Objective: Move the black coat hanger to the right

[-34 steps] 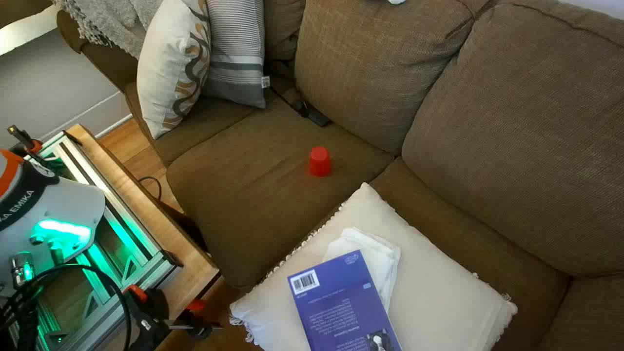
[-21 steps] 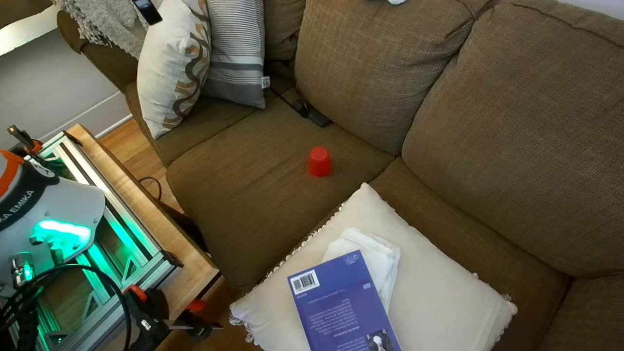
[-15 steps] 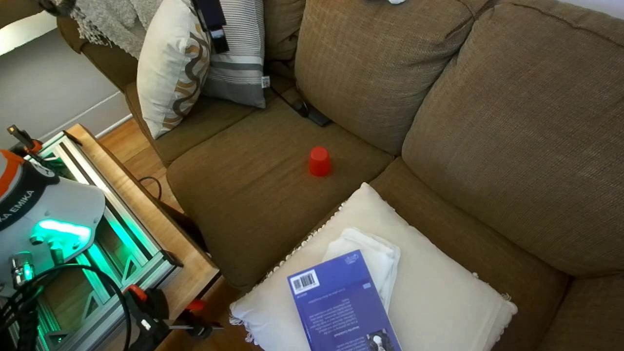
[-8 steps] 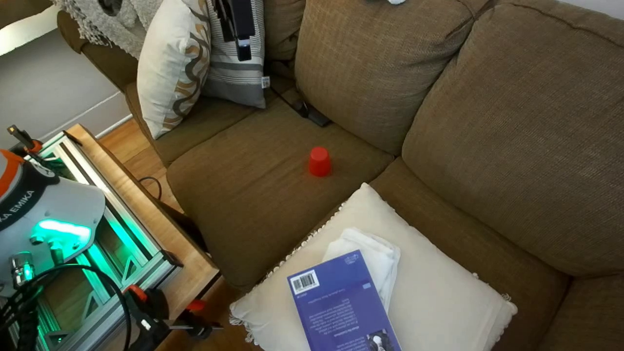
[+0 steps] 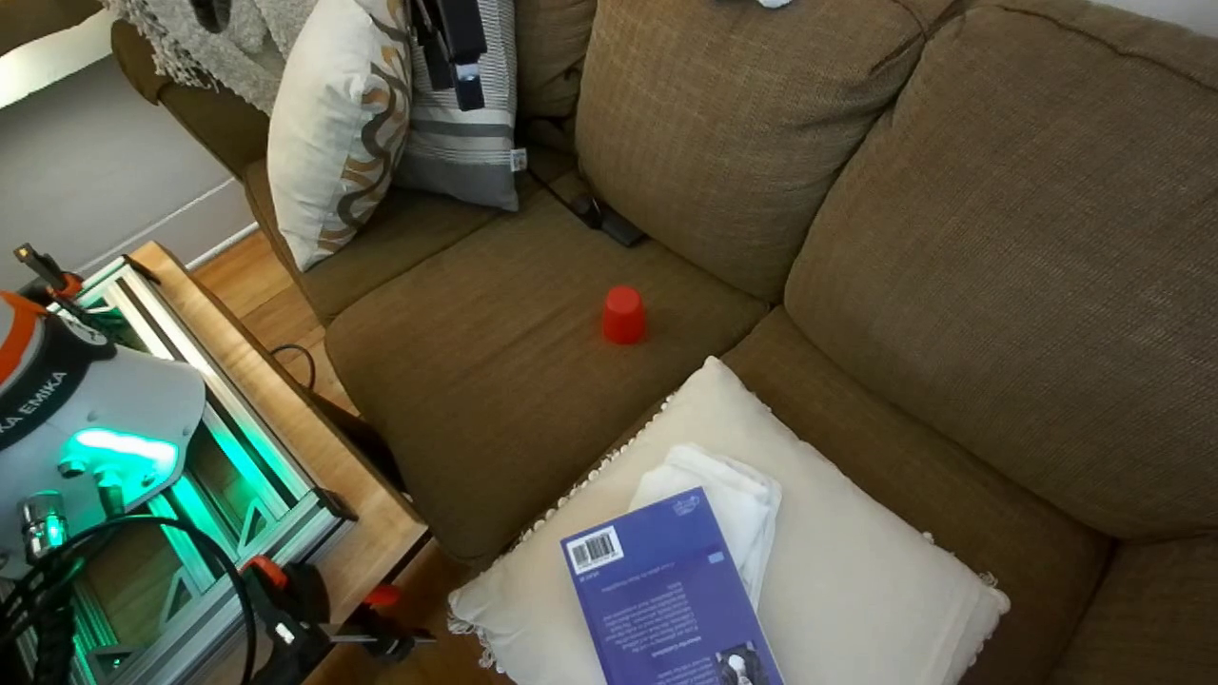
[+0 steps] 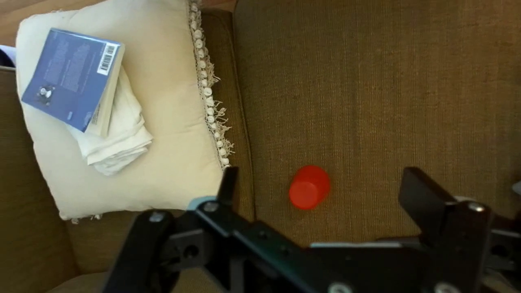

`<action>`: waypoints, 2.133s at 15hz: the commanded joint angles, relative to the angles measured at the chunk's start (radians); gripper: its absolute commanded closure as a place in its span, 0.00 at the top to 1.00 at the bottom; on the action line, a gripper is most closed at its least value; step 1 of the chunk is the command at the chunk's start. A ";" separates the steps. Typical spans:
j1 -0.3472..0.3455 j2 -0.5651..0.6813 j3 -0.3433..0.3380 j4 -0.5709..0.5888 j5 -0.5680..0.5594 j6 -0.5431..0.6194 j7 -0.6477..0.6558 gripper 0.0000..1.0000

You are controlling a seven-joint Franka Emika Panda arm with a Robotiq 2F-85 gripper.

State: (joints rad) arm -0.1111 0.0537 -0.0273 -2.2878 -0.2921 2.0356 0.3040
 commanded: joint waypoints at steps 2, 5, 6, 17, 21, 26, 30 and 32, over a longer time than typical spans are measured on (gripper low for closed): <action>0.104 0.225 0.012 0.066 -0.156 0.027 0.140 1.00; 0.166 0.385 -0.017 0.143 -0.255 0.022 0.208 1.00; 0.177 0.433 -0.025 0.170 -0.259 0.012 0.195 1.00; 0.163 0.520 -0.060 0.172 -0.330 0.396 0.023 1.00; 0.199 0.564 -0.112 0.181 -0.296 0.474 0.005 1.00; 0.212 0.589 -0.123 0.205 -0.289 0.487 -0.001 1.00; 0.242 0.662 -0.125 0.224 -0.392 0.711 -0.080 1.00; 0.269 0.714 -0.131 0.236 -0.411 0.794 -0.126 1.00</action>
State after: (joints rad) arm 0.1218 0.6822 -0.1396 -2.0811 -0.6624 2.7228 0.2319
